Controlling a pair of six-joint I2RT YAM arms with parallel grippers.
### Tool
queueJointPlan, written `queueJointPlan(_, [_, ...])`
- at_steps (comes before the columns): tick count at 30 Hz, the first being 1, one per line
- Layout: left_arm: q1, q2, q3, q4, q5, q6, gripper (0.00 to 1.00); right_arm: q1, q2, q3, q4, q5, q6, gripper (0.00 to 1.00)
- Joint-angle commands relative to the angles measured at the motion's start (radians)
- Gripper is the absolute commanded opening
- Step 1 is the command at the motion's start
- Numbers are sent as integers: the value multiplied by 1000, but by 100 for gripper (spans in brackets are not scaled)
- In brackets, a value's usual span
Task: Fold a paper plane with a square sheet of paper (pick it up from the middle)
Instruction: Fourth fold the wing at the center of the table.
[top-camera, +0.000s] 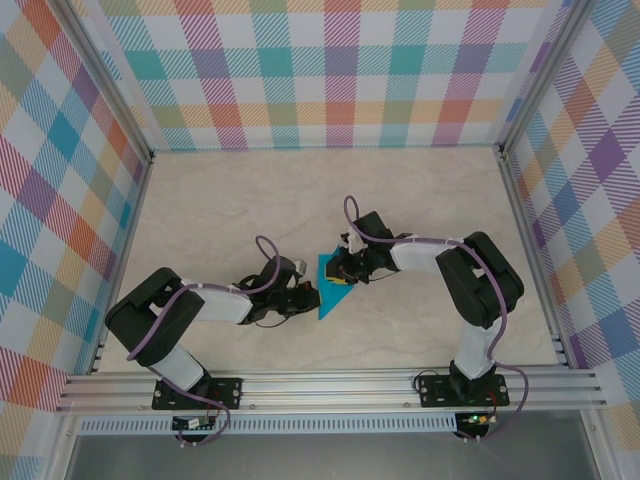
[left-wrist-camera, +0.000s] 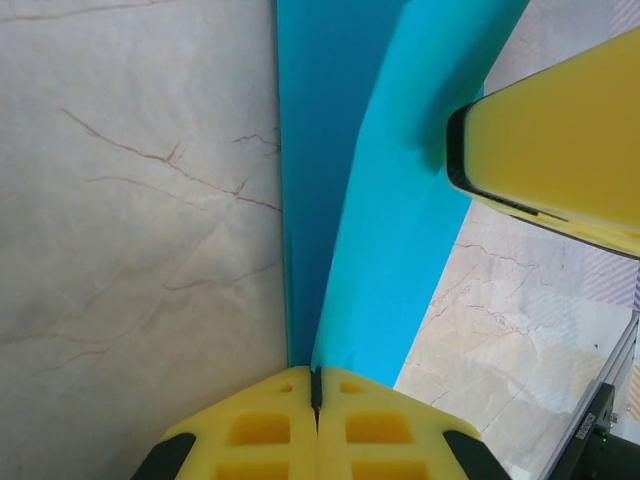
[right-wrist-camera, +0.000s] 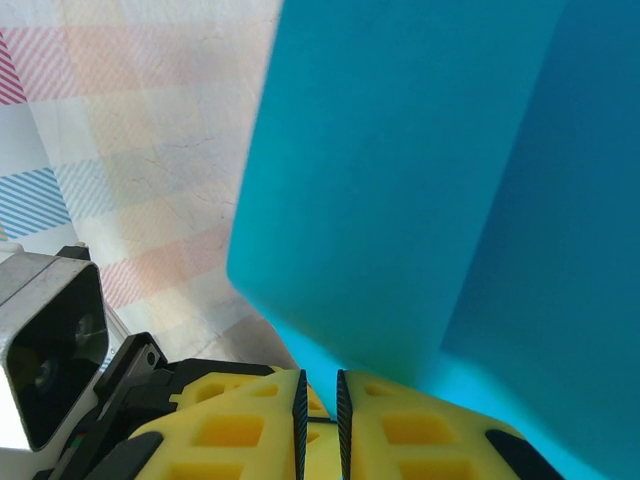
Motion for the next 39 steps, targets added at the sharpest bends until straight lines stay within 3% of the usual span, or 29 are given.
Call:
queueJointPlan(1, [-10, 25, 6, -11, -3, 0, 0, -1, -21, -2, -19, -12, -30, 18])
queueJointPlan(9, [-11, 10, 36, -45, 5, 46, 0, 27, -28, 10, 14, -73, -33, 18])
queueJointPlan(21, [-10, 23, 42, -74, 3, 69, 0, 30, 50, 56, -47, 87, 11, 16])
queueJointPlan(39, [-10, 16, 16, -67, 24, 56, 3, 26, 109, 54, -87, 118, -12, 16])
